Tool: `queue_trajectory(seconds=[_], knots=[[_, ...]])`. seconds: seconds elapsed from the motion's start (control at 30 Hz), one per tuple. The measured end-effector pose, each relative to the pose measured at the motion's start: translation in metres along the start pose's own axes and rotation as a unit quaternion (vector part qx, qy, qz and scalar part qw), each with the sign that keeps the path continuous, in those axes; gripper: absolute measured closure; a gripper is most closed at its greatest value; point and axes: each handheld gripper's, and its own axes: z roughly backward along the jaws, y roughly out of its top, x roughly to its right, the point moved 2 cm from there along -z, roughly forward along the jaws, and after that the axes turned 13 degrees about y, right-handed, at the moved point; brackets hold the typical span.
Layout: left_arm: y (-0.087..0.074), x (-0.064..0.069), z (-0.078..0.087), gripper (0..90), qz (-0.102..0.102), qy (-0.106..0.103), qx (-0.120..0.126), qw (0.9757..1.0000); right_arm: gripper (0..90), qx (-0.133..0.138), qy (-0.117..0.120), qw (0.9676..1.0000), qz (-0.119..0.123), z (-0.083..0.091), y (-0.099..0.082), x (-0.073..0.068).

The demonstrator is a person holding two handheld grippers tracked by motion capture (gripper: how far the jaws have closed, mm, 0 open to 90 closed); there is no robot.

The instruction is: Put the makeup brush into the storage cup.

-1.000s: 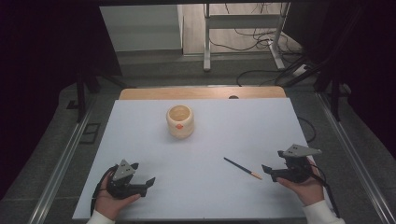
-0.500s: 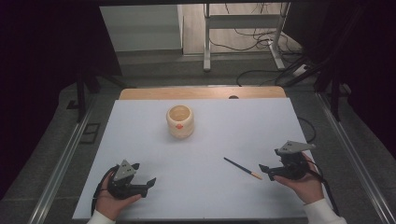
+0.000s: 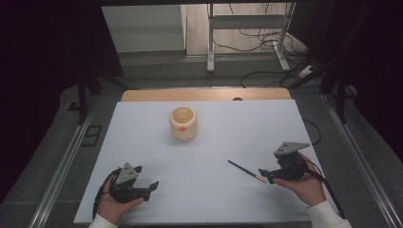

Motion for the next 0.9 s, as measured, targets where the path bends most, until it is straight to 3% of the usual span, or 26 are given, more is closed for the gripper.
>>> queue_trajectory(seconds=[0.9], knots=[[0.001, 0.001, 0.001, 14.9, 0.003, 0.003, 0.003, 1.0, 14.8, -0.077, 0.014, 0.9968, 0.014, -0.024, 0.023, -0.01]])
